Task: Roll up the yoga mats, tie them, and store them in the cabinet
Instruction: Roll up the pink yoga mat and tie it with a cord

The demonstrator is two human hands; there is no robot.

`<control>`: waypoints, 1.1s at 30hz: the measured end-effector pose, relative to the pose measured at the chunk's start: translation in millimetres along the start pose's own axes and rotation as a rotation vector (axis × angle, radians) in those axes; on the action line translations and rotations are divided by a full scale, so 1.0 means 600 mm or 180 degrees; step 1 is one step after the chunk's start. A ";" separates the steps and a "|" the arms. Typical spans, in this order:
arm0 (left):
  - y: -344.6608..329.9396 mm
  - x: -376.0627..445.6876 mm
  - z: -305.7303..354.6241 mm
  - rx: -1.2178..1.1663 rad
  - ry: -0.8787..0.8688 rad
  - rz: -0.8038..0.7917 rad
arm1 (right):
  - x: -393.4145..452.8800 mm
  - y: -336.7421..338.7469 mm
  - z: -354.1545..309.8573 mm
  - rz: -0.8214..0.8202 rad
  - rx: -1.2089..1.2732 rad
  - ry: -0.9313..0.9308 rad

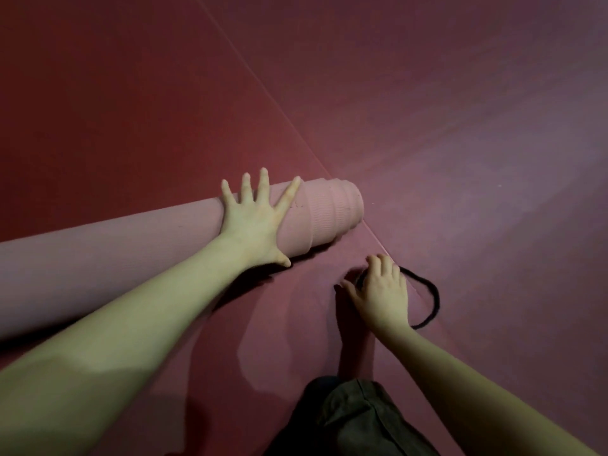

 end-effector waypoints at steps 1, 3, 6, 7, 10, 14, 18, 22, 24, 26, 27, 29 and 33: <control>0.000 0.000 0.000 0.0002 -0.0022 0.0008 | -0.009 -0.008 0.005 0.0040 -0.0008 -0.0256; -0.003 -0.005 0.004 0.0035 -0.0059 0.0085 | -0.023 -0.024 0.011 -0.0204 -0.0072 -0.0601; -0.007 -0.017 0.011 0.0087 -0.0120 0.0154 | -0.022 -0.035 0.009 -0.0312 0.0253 -0.0672; -0.007 -0.020 0.011 0.0086 -0.0127 0.0163 | -0.019 -0.033 0.004 -0.0248 0.0466 -0.0698; 0.016 -0.026 -0.005 -0.0009 -0.0091 0.0251 | -0.001 -0.009 -0.014 0.0075 0.1575 -0.0945; 0.102 -0.050 -0.063 -0.0213 0.0121 0.0626 | 0.026 0.083 -0.060 0.0426 0.3124 -0.0817; 0.215 -0.107 -0.142 -0.0576 0.0514 0.1006 | 0.046 0.222 -0.149 0.0264 0.4135 -0.0417; 0.322 -0.193 -0.216 -0.1082 0.0791 0.1466 | 0.040 0.338 -0.260 -0.0690 0.4834 -0.0037; 0.372 -0.238 -0.248 -0.1345 0.0885 0.1703 | 0.031 0.396 -0.314 -0.0969 0.5036 0.0299; 0.420 -0.282 -0.277 -0.1594 0.0914 0.1941 | 0.016 0.459 -0.369 -0.1118 0.5193 0.0538; 0.442 -0.304 -0.291 -0.1708 0.0904 0.2060 | 0.008 0.489 -0.396 -0.1172 0.5228 0.0640; 0.478 -0.346 -0.317 -0.1904 0.0880 0.2317 | -0.008 0.544 -0.448 -0.1216 0.5205 0.0845; 0.537 -0.419 -0.365 -0.2366 0.0972 0.3061 | -0.043 0.634 -0.532 -0.1438 0.5161 0.1373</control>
Point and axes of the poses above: each hand's wrist, its own x-axis towards the middle knuckle, its own y-axis out of the back of the hand, z = x × y, the point moved 2 cm from there along x, towards the middle knuckle, and after that the axes turned 2 degrees about -z, right-handed, at the moved point
